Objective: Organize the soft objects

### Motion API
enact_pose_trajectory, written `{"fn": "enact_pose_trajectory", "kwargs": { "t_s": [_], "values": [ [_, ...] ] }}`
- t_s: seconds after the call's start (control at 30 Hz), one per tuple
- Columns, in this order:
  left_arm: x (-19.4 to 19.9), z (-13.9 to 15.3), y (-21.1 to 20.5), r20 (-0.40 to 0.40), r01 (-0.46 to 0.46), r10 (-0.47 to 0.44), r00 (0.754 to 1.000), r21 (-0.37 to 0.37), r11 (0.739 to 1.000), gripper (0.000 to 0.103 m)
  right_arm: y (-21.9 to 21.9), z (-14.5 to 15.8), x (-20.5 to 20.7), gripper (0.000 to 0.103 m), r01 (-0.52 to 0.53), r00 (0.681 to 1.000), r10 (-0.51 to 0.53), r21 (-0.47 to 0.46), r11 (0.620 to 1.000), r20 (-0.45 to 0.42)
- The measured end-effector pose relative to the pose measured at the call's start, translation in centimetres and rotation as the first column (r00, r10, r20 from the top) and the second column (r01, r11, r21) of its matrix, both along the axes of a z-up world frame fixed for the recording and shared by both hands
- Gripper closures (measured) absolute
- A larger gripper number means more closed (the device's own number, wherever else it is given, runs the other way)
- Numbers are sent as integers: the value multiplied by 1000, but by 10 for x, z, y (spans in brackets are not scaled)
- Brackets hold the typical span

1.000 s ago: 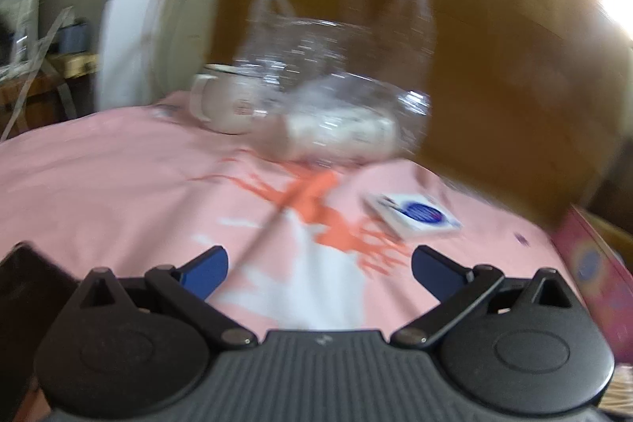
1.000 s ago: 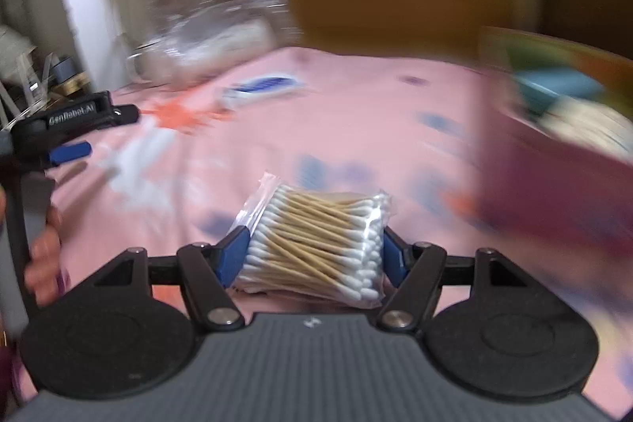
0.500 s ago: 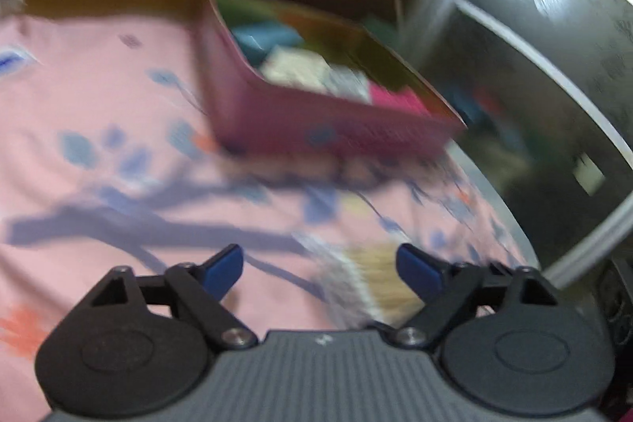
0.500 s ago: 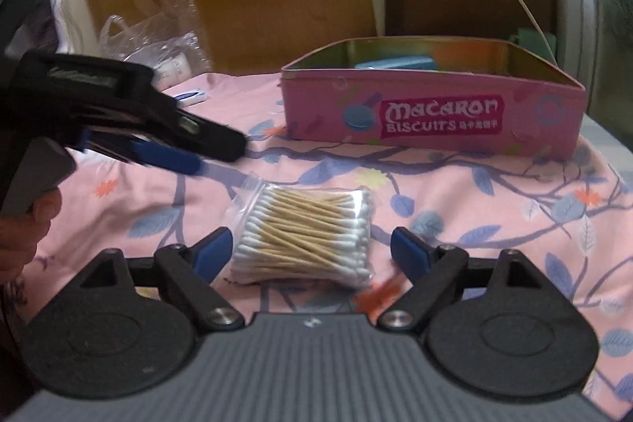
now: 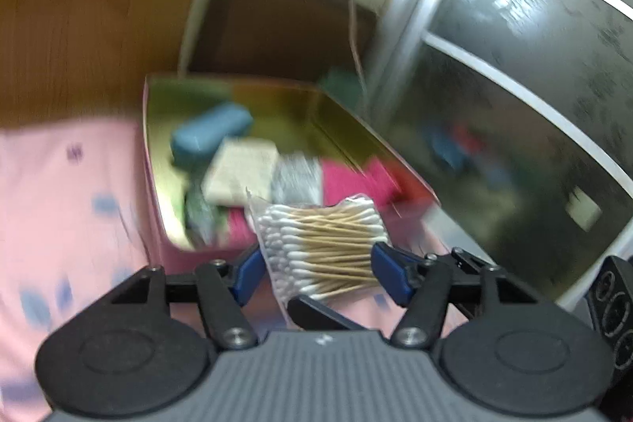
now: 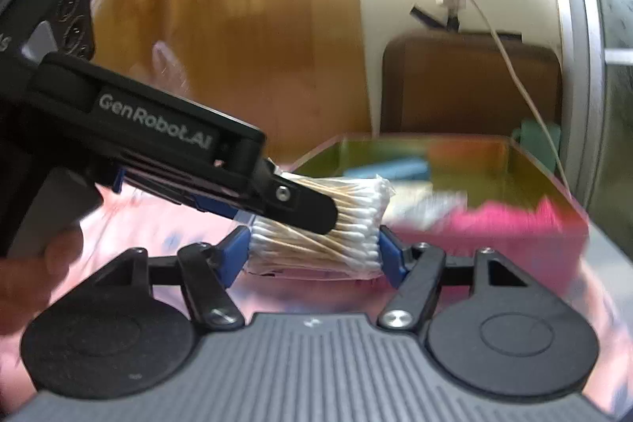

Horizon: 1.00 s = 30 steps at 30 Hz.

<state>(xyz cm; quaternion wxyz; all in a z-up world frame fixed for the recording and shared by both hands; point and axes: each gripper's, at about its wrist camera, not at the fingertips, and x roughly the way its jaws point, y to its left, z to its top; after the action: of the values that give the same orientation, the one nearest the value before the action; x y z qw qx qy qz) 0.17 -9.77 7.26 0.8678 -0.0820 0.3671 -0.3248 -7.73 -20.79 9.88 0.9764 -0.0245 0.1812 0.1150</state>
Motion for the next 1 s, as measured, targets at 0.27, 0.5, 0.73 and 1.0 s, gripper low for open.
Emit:
{"fn": "enact_pose_trajectory", "kwargs": {
  "t_s": [0.27, 0.5, 0.73, 1.0],
  "values": [
    [87, 11, -15, 113, -219, 207, 972, 98, 971, 10, -9, -22, 99, 17, 108, 991, -112, -50, 993, -72],
    [53, 1, 46, 150, -287, 285, 947, -7, 958, 8, -8, -17, 49, 17, 43, 998, -46, 74, 996, 42],
    [32, -40, 172, 181, -684, 660, 729, 141, 716, 9, 89, -9, 63, 18, -235, 970, 238, 54, 970, -47],
    [8, -61, 273, 205, -924, 902, 380, 46, 379, 8, 228, -42, 178, 13, -290, 932, 288, 22, 957, -219]
  ]
}}
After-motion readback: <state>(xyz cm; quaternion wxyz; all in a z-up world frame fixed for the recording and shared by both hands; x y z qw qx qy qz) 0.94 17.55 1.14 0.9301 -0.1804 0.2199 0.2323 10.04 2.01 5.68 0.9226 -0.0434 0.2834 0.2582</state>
